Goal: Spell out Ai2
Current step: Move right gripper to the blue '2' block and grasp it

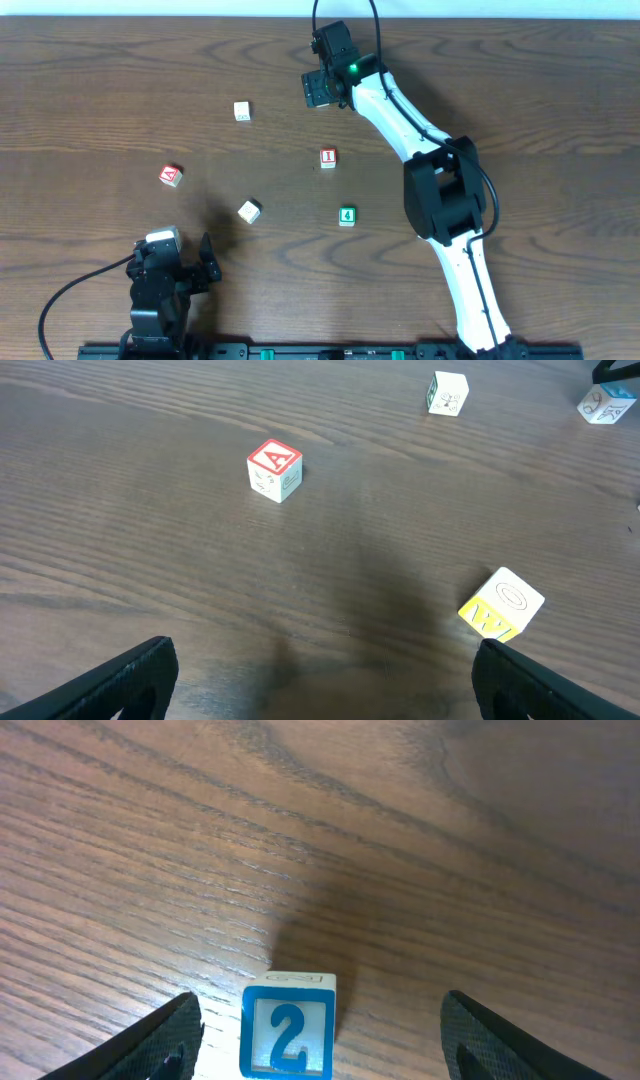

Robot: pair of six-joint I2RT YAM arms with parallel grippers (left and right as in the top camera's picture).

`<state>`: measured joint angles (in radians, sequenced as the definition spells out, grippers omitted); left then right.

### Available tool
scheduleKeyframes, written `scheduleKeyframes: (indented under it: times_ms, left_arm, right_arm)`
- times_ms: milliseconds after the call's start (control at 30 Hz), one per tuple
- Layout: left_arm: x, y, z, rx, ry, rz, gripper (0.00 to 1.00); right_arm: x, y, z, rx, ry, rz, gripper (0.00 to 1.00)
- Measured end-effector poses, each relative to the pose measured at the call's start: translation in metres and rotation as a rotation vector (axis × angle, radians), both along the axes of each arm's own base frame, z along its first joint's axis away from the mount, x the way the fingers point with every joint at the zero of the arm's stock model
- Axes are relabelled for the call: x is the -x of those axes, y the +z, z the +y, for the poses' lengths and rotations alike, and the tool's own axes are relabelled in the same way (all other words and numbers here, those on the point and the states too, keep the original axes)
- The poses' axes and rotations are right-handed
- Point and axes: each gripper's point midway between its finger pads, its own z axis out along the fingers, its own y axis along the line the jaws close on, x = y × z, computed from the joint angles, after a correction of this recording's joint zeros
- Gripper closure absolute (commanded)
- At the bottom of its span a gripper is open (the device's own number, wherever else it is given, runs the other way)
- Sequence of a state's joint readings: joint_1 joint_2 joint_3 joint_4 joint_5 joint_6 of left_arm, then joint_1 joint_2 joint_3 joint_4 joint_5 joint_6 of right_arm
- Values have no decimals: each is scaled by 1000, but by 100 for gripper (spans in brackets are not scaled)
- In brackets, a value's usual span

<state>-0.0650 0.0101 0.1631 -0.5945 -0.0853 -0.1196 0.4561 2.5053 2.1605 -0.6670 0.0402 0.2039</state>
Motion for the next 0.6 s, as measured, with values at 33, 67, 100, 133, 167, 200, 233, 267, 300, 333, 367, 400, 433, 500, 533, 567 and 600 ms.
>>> scheduleKeyframes:
  times_ms: [33,67,100,133,167,200,233,267,300,333,367,400,433,500,533,567,600]
  left_arm:
    - [0,0,0,0,0,0,5]
    - [0,0,0,0,0,0,5]
    - [0,0,0,0,0,0,5]
    - [0,0,0,0,0,0,5]
    - [0,0,0,0,0,0,5]
    - [0,0,0,1,0,0,5]
    - [0,0,0,3,2,0,5]
    - [0,0,0,3,1,0,5]
    - [0,0,0,3,2,0,5]
    - [0,0,0,3,2,0,5]
    - [0,0,0,3,2,0,5]
    - [0,0,0,3,2,0,5]
    - [0,0,0,3,2,0,5]
    - [0,0,0,4,2,0,5]
    - [0,0,0,4,2,0,5]
    - [0,0,0,3,2,0,5]
    - [0,0,0,3,2,0,5]
  right_arm:
    - [0,-2,0,2,3,1,24]
    - [0,-4,1,5,8,3,25]
    - [1,-5,1,5,13,4,25]
    - [1,-7,1,6,17,8,25]
    - [1,-8,2,7,21,9,25]
    - [2,-9,2,8,26,11,27]
    - [2,-10,2,10,29,12,28]
    - [2,-11,2,11,32,14,30]
    - [3,-12,2,11,35,16,32]
    - [3,-12,2,13,37,18,36]
    - [4,-14,2,16,40,21,38]
    - [4,-14,2,16,42,22,41]
    - [4,-15,3,15,43,22,43]
    - [4,-15,4,15,46,22,47]
    - [5,-15,5,15,48,22,49]
    - [5,-15,6,14,48,23,50]
    - [6,-15,6,15,49,23,51]
